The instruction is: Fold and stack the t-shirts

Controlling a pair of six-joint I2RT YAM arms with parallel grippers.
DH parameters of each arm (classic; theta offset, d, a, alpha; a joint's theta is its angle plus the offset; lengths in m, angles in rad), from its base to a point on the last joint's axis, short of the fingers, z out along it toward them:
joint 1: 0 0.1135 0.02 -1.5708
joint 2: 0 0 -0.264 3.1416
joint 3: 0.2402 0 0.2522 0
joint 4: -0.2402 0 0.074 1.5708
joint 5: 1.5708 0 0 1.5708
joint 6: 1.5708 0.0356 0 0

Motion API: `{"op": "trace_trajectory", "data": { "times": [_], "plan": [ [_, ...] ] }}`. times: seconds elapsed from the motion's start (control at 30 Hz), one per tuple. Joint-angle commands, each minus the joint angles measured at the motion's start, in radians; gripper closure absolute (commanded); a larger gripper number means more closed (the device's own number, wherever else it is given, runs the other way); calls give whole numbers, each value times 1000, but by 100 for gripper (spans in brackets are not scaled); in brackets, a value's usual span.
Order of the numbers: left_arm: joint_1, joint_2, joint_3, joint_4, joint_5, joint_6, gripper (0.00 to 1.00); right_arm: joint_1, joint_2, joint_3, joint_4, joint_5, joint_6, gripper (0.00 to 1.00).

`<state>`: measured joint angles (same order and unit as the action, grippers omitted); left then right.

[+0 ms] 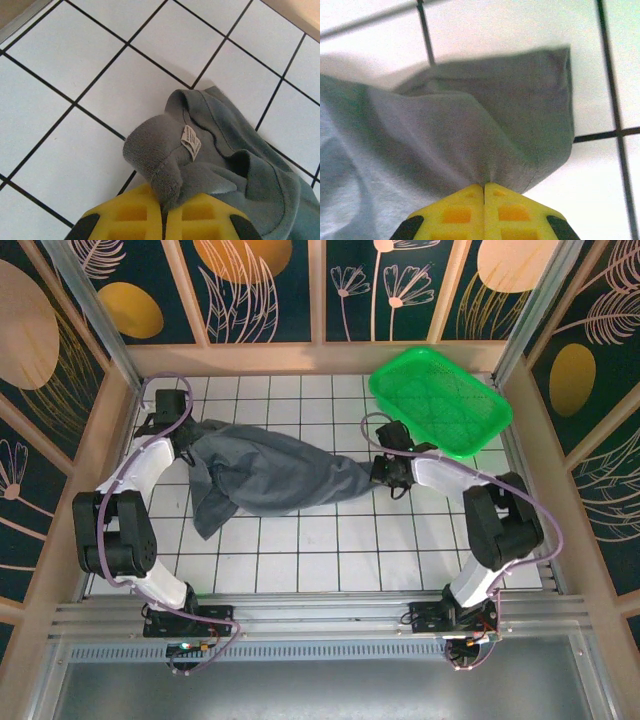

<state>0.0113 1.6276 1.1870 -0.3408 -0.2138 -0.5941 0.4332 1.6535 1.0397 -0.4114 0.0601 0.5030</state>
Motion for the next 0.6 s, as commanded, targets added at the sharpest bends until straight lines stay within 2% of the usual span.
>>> {"op": "trace_trajectory", "data": {
  "times": [0.0,0.2,0.4,0.57],
  "plan": [
    [6,-29,-7,4,10,8,100,-10,-112,76,-23,58,-25,100],
    [6,-116,-36,-6,-45,-36,100,-10,-295,135,-6,93,-40,100],
    [6,-233,-88,-7,-89,-82,100,-9,-442,181,3,49,-61,100],
    [6,-361,-161,12,-128,-139,100,-9,-560,233,-11,70,-55,100]
  ]
}}
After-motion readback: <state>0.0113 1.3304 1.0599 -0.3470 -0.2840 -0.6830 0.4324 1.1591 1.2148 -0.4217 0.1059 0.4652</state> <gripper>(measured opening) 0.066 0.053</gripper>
